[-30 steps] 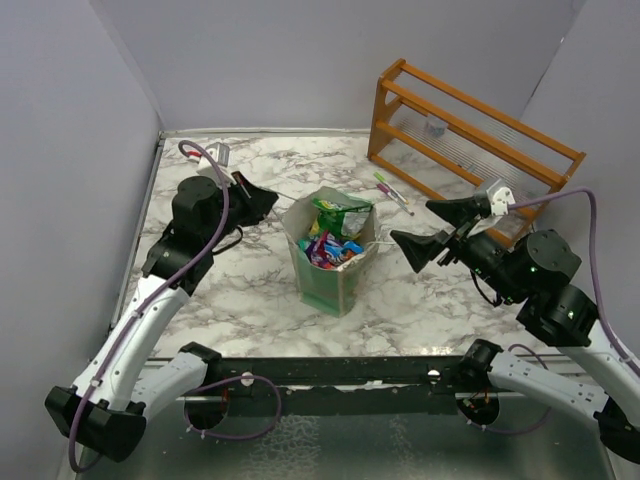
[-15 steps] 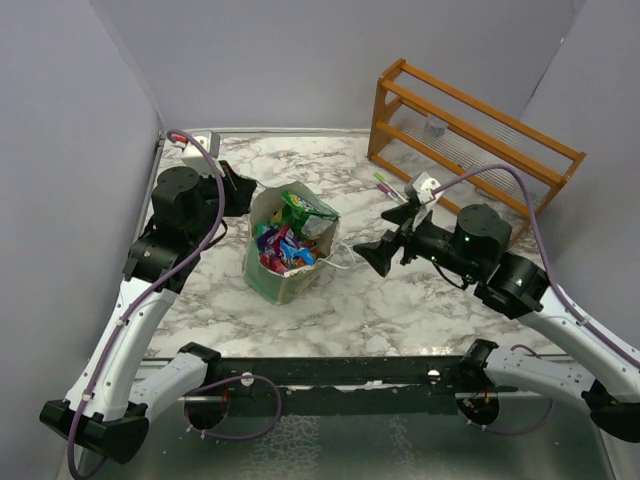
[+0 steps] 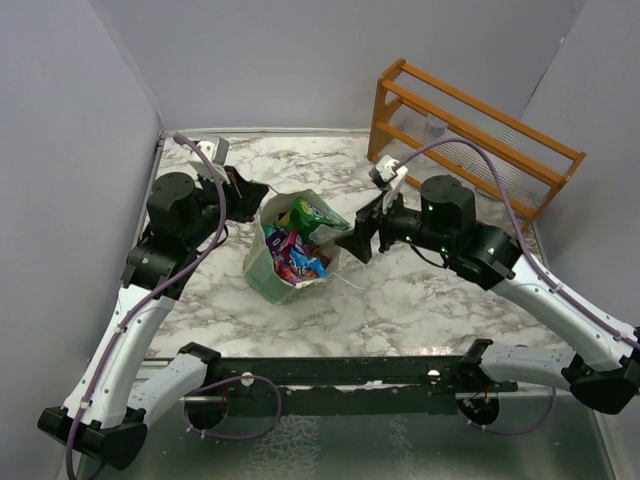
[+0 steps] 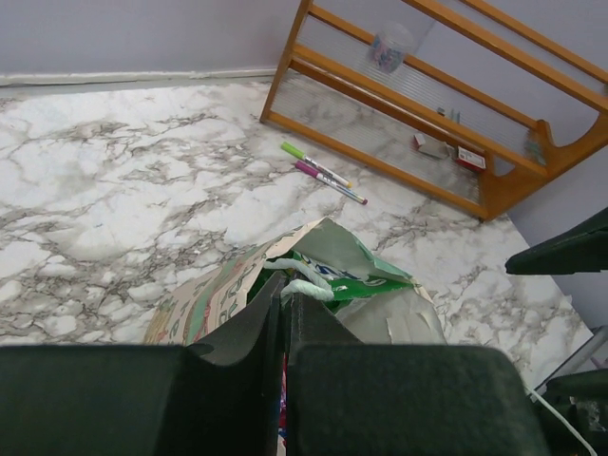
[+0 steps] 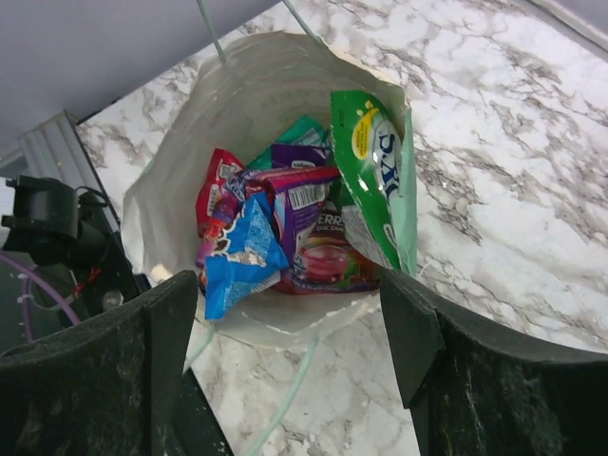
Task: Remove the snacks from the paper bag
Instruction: Adjust the paper bag at the center of the board, then take out the snack from the paper bag.
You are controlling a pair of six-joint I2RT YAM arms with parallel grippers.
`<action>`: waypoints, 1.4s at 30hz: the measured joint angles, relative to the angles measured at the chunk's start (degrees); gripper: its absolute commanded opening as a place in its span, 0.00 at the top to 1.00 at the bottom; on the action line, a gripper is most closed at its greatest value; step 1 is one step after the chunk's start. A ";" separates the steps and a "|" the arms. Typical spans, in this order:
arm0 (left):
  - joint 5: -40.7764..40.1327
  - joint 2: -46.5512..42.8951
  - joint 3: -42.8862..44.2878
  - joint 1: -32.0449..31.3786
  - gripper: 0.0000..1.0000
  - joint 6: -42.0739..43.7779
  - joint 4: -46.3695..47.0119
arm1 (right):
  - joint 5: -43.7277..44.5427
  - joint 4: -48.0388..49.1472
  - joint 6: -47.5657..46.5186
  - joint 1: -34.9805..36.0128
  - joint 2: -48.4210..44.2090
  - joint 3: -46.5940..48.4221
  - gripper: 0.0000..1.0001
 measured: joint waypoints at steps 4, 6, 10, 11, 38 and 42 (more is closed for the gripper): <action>0.92 -0.02 -0.02 0.00 1.00 0.20 0.22 | -1.73 -1.81 0.57 0.15 4.61 4.07 0.27; 1.07 -0.02 -0.02 0.00 1.00 0.20 0.24 | -2.03 -2.64 0.85 0.55 6.51 4.85 0.27; 1.16 -0.02 -0.02 0.00 1.00 0.37 0.22 | -2.05 -4.72 1.60 2.80 9.51 4.92 0.27; 1.20 -0.02 -0.02 0.00 1.00 0.37 0.22 | -1.97 -5.18 1.84 3.58 10.23 4.92 0.27; 2.34 0.00 -0.02 -0.02 1.00 0.35 0.59 | -0.39 -7.98 4.17 8.00 18.47 5.22 0.53; 2.34 0.00 -0.02 -0.02 1.00 0.35 0.57 | -1.20 -7.76 4.20 8.00 18.75 5.07 0.59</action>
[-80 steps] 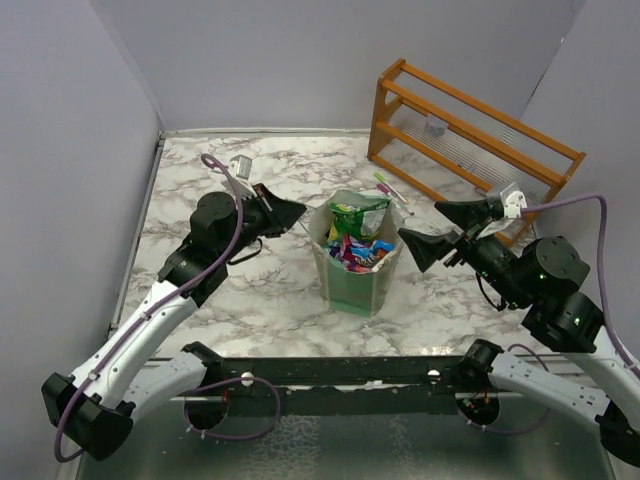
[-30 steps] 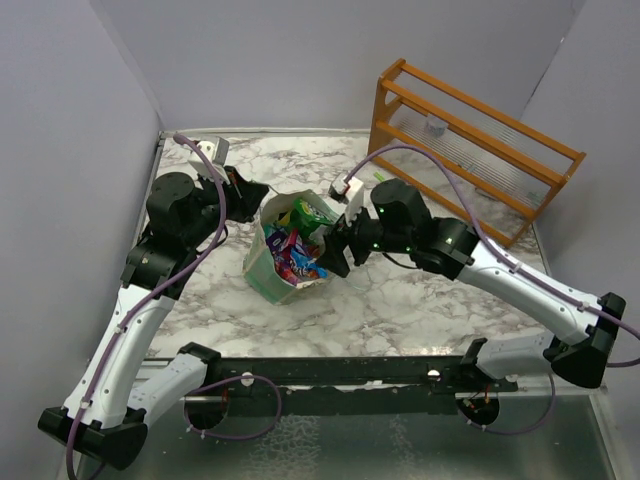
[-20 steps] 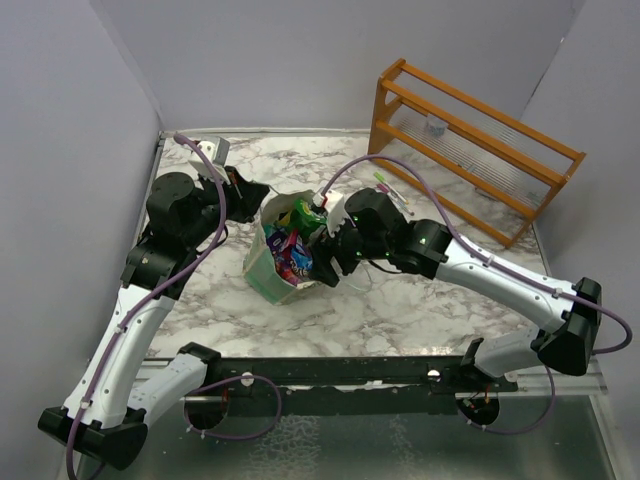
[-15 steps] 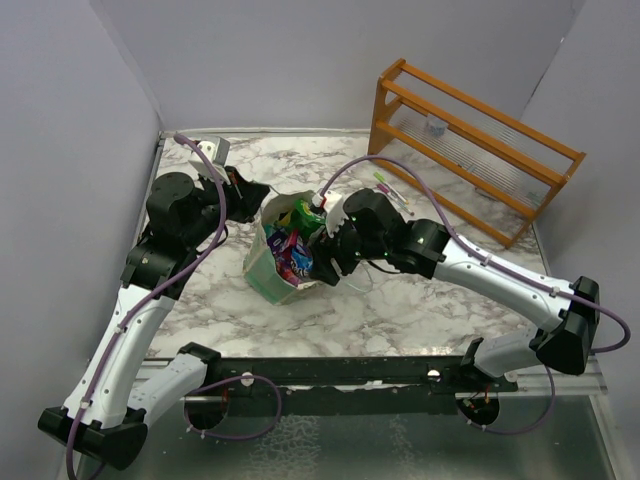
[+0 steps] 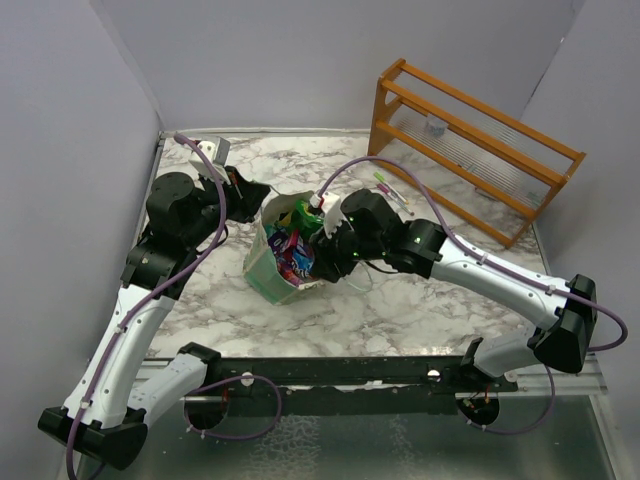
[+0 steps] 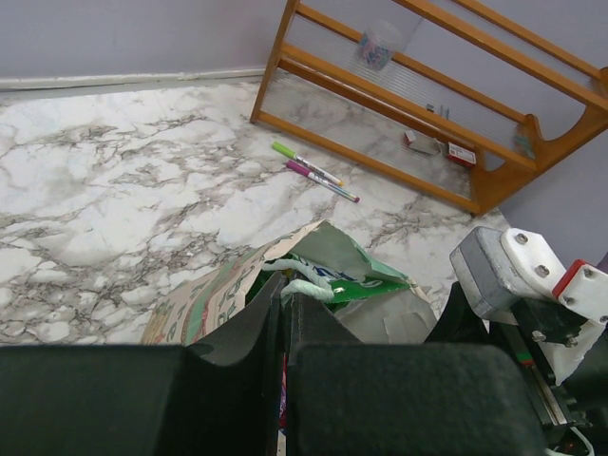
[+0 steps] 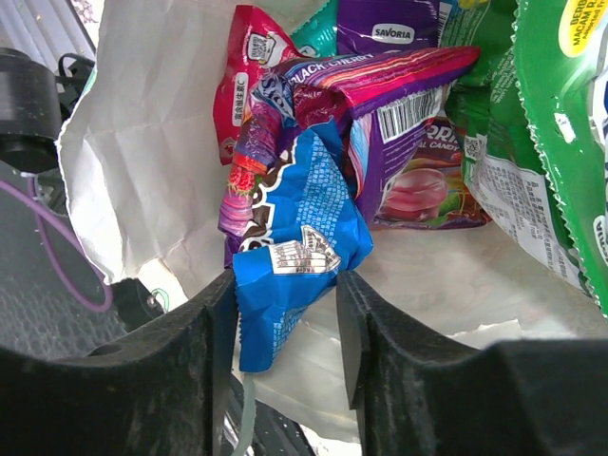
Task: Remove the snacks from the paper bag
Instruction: Take out the snack from the paper bag.
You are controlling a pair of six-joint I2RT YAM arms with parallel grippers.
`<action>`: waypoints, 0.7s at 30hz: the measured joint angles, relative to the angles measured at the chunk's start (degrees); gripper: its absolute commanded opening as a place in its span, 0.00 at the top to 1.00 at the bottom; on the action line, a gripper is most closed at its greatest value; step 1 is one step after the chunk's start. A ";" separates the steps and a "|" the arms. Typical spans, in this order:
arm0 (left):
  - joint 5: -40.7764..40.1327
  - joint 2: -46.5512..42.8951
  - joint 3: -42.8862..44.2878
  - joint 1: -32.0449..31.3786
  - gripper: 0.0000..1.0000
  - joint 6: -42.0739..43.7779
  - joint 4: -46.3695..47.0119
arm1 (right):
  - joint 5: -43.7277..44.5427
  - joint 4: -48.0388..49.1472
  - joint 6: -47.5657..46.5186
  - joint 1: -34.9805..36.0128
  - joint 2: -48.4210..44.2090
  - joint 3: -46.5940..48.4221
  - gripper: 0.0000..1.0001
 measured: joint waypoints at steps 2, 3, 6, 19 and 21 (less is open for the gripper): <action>0.00 0.00 0.00 0.00 1.00 0.02 0.00 | -0.52 0.13 0.13 0.00 0.00 -0.09 0.65; 0.00 0.00 0.00 0.00 1.00 0.02 0.00 | -0.66 0.13 0.20 0.00 0.00 -0.13 0.67; 0.00 0.00 0.00 0.00 1.00 0.04 0.00 | -1.22 0.15 0.24 0.00 0.00 -0.31 0.79; 0.00 -0.02 0.00 0.00 1.00 0.04 0.00 | -2.12 2.32 0.31 0.00 -2.71 -0.94 0.99; 0.00 -0.02 0.00 0.00 1.00 0.04 0.00 | -1.95 3.34 0.35 0.00 -4.31 -1.20 0.99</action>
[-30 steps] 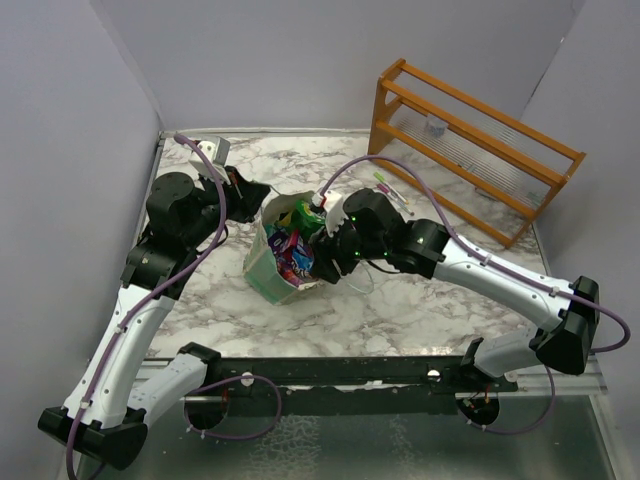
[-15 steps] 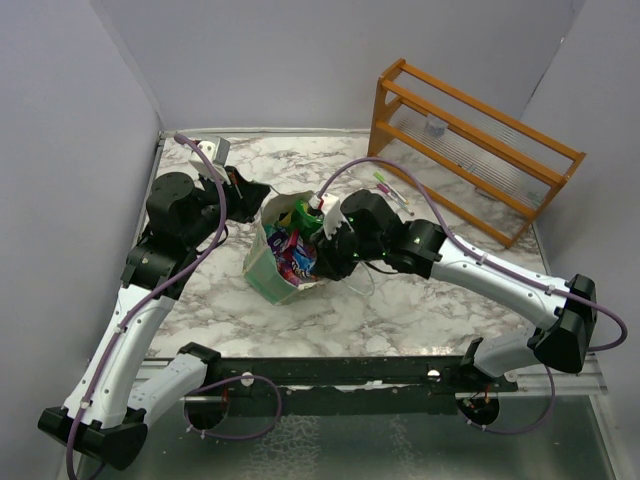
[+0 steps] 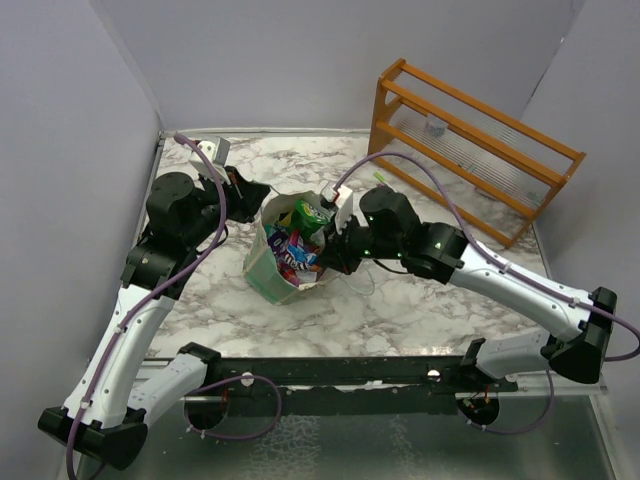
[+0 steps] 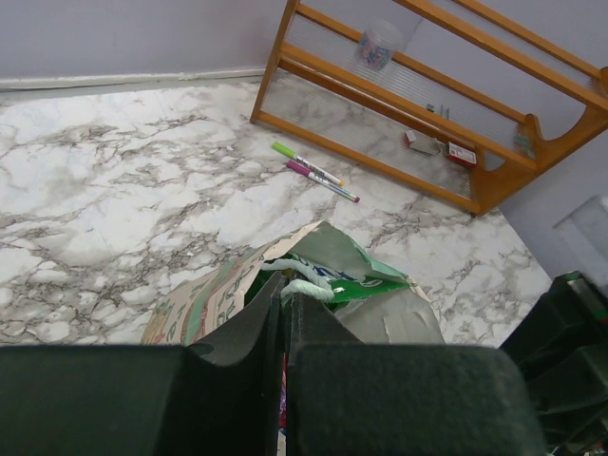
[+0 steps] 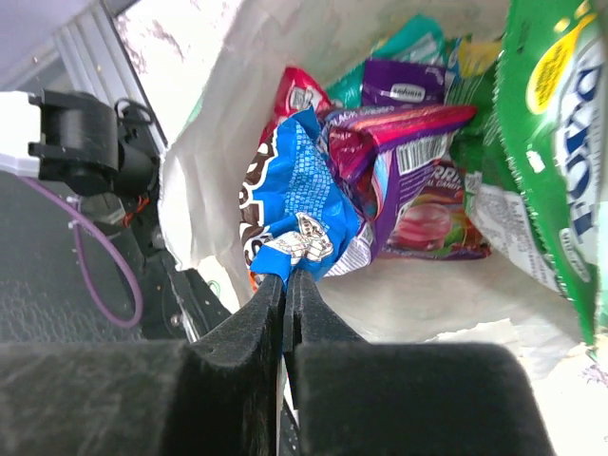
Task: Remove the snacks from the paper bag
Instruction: Take out the snack from the paper bag, then place the snack at the center of the board.
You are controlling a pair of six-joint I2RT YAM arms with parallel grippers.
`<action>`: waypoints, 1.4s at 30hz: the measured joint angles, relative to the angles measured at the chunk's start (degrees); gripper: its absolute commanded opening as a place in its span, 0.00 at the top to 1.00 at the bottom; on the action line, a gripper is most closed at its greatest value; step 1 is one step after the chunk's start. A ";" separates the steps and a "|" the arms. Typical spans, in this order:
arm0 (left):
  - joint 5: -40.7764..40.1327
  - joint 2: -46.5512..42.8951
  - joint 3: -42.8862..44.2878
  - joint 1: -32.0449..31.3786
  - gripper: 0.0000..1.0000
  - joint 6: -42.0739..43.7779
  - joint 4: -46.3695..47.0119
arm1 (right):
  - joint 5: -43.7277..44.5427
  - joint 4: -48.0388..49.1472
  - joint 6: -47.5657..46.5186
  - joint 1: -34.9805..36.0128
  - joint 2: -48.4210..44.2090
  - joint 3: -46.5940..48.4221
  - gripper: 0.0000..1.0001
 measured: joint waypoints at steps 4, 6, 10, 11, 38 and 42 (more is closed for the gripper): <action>0.00 0.00 0.00 0.00 1.00 0.00 -0.02 | 1.57 1.79 -0.04 0.00 -2.97 -0.11 0.99; 0.00 0.00 0.00 0.00 1.00 0.04 -0.02 | 2.64 2.38 -0.20 0.00 -4.04 -0.09 0.99; 0.00 0.02 0.00 0.00 1.00 0.22 -0.02 | 5.09 3.19 -0.85 0.00 -6.19 -0.11 0.99; 0.00 0.02 0.00 0.00 1.00 0.22 0.00 | 6.01 3.37 -1.09 0.00 -7.10 -0.11 0.99; -0.02 0.04 0.00 0.00 1.00 0.63 0.00 | 66.10 2.21 21.00 0.00 -34.97 -26.82 0.98; -0.02 0.11 0.00 0.00 1.00 0.59 0.00 | 69.85 -8.81 41.40 0.00 -28.41 -29.77 0.98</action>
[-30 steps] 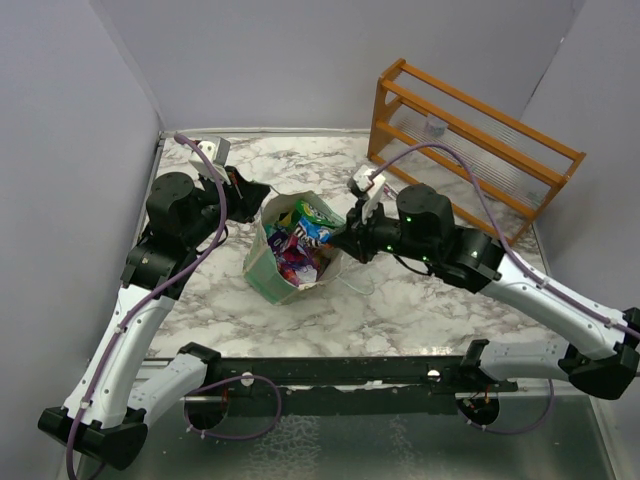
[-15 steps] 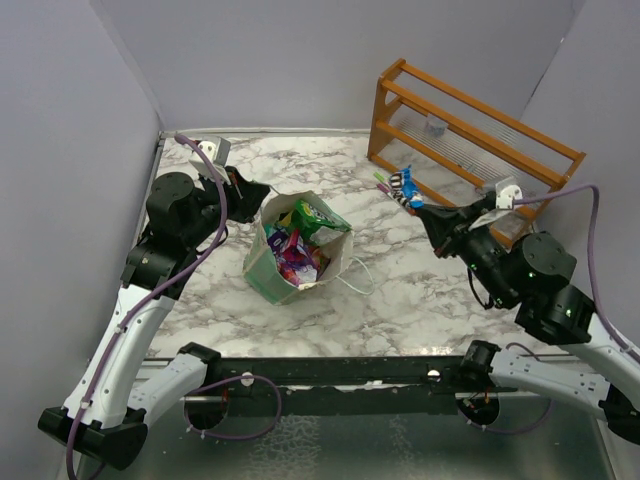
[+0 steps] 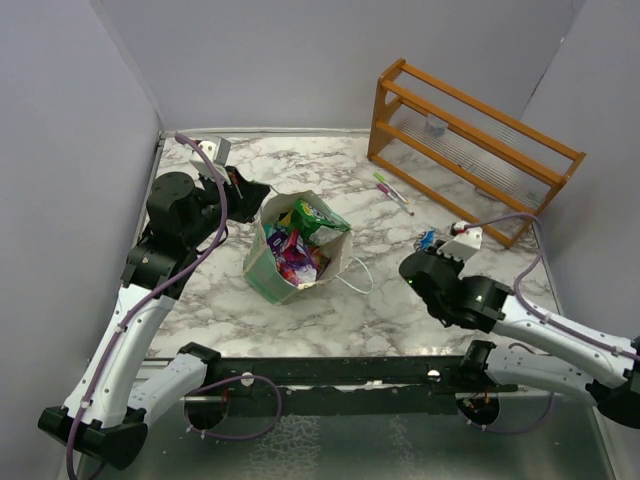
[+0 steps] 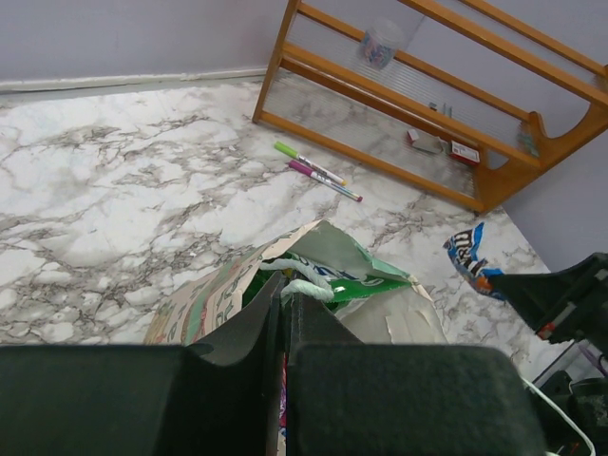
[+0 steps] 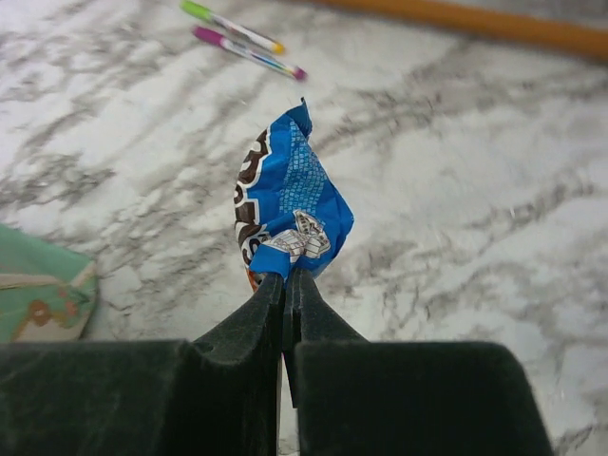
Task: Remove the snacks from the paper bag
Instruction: Place the snack at the center of the board.
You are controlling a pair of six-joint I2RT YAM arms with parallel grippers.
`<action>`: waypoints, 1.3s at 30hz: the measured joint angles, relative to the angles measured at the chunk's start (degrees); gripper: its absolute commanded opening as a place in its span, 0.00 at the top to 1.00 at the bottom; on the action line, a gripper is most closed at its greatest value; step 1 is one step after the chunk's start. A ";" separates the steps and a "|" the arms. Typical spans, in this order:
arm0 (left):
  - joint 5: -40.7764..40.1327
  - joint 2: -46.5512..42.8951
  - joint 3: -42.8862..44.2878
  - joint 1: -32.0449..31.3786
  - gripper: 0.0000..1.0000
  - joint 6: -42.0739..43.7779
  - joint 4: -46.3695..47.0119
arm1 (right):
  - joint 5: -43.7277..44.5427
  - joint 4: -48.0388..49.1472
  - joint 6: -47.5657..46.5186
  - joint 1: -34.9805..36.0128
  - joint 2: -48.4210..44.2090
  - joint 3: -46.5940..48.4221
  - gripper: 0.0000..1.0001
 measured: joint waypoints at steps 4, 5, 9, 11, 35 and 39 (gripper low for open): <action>0.00 0.02 0.00 0.00 1.00 0.00 0.00 | 1.03 -10.71 22.97 0.00 6.14 -2.36 0.98; 0.00 0.02 0.00 0.00 1.00 0.00 0.00 | 0.98 -11.76 25.66 0.00 9.38 -3.56 0.98; 0.00 0.02 0.00 0.00 1.00 0.00 0.00 | 0.70 -20.31 46.01 -0.02 17.77 -6.23 0.98; 0.00 0.02 0.00 0.00 1.00 0.00 0.00 | 0.44 -22.93 52.28 -0.07 20.31 -7.58 0.98; 0.00 0.00 -0.74 0.00 1.00 -0.83 0.85 | -1.42 -6.73 17.42 -0.17 -7.61 -5.81 0.01; 0.00 0.00 -0.74 0.00 1.00 -0.85 0.87 | -10.67 12.79 -9.94 -0.17 -16.81 -7.41 0.01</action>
